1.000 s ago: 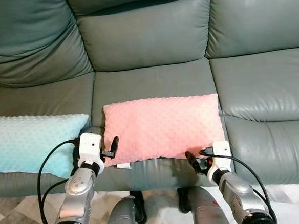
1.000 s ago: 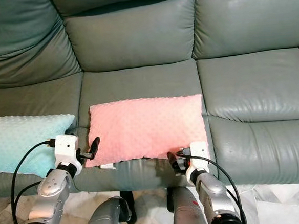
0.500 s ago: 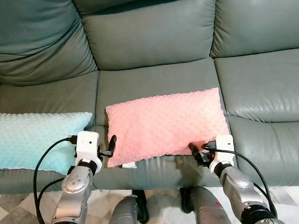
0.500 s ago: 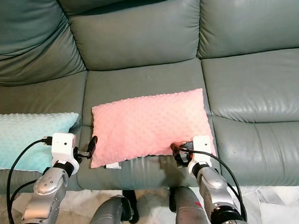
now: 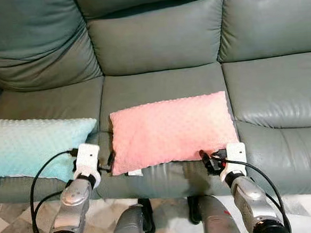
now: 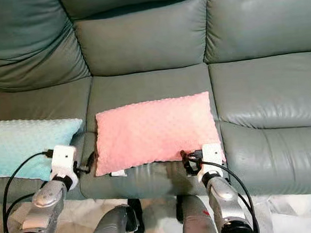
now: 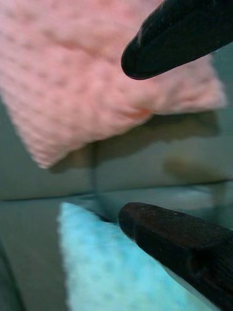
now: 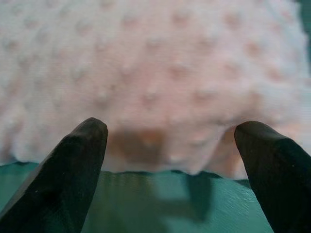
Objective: Move the pillow to the sofa
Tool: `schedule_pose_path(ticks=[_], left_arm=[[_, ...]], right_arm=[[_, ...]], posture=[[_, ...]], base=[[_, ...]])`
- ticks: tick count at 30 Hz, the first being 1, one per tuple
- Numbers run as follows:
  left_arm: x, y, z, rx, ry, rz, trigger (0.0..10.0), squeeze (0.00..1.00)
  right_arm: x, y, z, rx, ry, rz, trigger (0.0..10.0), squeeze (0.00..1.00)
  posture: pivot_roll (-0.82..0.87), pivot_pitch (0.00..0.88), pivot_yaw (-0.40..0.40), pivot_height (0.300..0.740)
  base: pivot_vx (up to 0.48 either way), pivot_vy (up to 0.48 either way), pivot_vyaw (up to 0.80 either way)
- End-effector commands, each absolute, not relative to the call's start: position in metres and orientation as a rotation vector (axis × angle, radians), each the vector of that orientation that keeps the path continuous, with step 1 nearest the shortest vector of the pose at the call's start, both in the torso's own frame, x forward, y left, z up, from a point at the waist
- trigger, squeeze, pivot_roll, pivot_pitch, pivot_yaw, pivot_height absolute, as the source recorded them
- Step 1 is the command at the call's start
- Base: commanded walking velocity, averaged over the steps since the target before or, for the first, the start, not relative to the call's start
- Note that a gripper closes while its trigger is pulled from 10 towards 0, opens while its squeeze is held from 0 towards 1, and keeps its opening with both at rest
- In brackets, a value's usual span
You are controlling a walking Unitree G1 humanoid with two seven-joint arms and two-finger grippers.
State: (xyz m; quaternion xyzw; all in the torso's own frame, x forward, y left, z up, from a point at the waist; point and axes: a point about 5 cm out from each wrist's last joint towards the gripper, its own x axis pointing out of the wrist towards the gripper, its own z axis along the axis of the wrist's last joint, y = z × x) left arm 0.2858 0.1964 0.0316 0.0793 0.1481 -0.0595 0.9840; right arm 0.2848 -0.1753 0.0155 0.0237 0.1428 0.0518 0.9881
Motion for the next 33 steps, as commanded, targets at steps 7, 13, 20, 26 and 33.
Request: schedule_pose_path(ticks=[7,13,20,26,33], left_arm=[[0.263,0.229,-0.003,0.235,0.459,-0.023,10.0,0.00],[0.244,0.253,-0.021,0.272,0.595,0.067,10.0,0.00],[0.208,0.262,-0.049,0.244,0.782,0.125,10.0,0.00],[0.176,0.259,-0.071,0.180,0.950,0.142,10.0,0.00],[0.165,0.254,-0.079,0.157,1.035,0.179,10.0,0.00]], right_arm=[[0.262,-0.167,-0.008,-0.054,0.346,0.111,10.0,0.00],[0.249,-0.173,-0.029,-0.207,0.472,0.124,10.0,0.00],[0.235,-0.190,-0.046,-0.246,0.639,0.076,10.0,0.00],[0.212,-0.200,-0.064,-0.269,0.814,0.049,10.0,0.00],[0.197,-0.204,-0.074,-0.282,0.930,0.103,10.0,0.00]], posture=[[0.03,0.133,0.118,0.740],[0.03,0.049,0.101,0.740],[0.03,0.000,0.076,0.740],[0.02,0.000,0.050,0.740],[0.04,0.000,0.015,0.740]], base=[[0.000,0.000,0.00],[0.000,0.000,0.00],[0.000,0.000,0.00],[0.000,0.000,0.00],[0.000,0.000,0.00]])
